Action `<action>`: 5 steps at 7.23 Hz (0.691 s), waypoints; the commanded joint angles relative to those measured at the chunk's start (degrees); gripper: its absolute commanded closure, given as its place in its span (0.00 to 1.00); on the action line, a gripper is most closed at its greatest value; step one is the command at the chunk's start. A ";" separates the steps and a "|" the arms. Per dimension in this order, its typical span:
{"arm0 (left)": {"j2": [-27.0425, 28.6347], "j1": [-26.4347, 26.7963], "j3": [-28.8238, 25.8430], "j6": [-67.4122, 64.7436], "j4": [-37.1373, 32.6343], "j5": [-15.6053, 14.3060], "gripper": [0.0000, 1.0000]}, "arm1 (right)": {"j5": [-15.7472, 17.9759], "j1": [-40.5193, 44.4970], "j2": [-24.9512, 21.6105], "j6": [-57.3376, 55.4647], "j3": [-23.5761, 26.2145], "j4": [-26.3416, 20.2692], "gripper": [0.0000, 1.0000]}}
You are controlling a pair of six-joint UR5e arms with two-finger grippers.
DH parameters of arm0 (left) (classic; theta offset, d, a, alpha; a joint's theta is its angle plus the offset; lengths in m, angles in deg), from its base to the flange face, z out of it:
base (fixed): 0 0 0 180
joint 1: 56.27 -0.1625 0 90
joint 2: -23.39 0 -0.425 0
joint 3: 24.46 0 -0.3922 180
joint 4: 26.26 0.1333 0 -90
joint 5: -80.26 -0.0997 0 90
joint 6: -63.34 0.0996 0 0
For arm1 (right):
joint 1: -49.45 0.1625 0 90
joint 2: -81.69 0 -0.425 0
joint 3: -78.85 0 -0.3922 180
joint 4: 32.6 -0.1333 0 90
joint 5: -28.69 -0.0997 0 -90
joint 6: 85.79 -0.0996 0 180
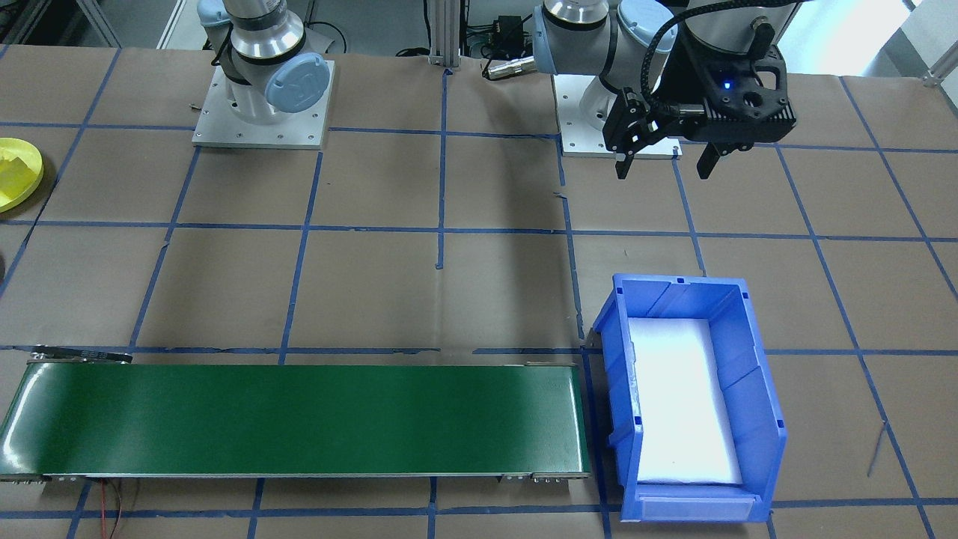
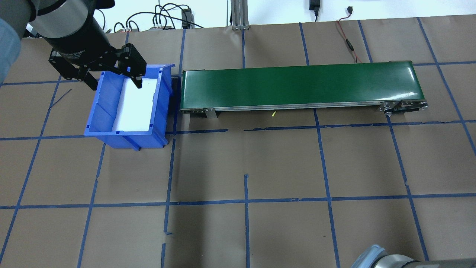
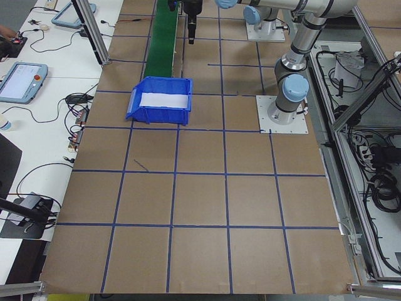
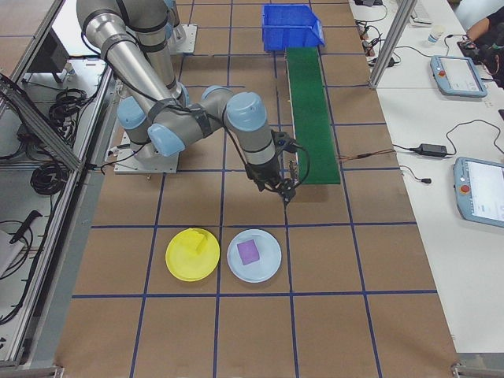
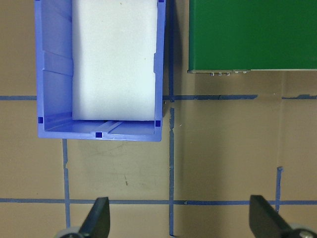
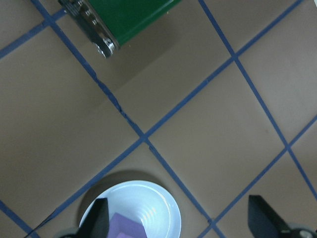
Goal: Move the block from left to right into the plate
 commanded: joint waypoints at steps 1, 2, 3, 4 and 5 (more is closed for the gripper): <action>-0.01 -0.01 -0.09 0.00 0.00 0.07 0.00 | -0.02 7.68 0.07 0.17 1.49 -0.85 0.00; -0.01 -0.01 -0.09 0.00 0.00 0.07 0.00 | 0.07 9.46 -0.10 -0.18 1.68 -5.90 0.00; -0.01 0.08 0.00 0.00 0.00 -0.02 0.00 | -0.01 11.65 -0.19 -0.62 1.68 -15.09 0.00; -0.01 0.08 0.00 0.00 0.00 -0.02 0.00 | 0.59 16.20 -0.11 -5.41 1.59 -17.70 0.00; -0.01 -0.01 0.09 0.00 0.00 -0.02 0.00 | -0.01 22.07 -0.02 -11.11 1.59 -18.25 0.00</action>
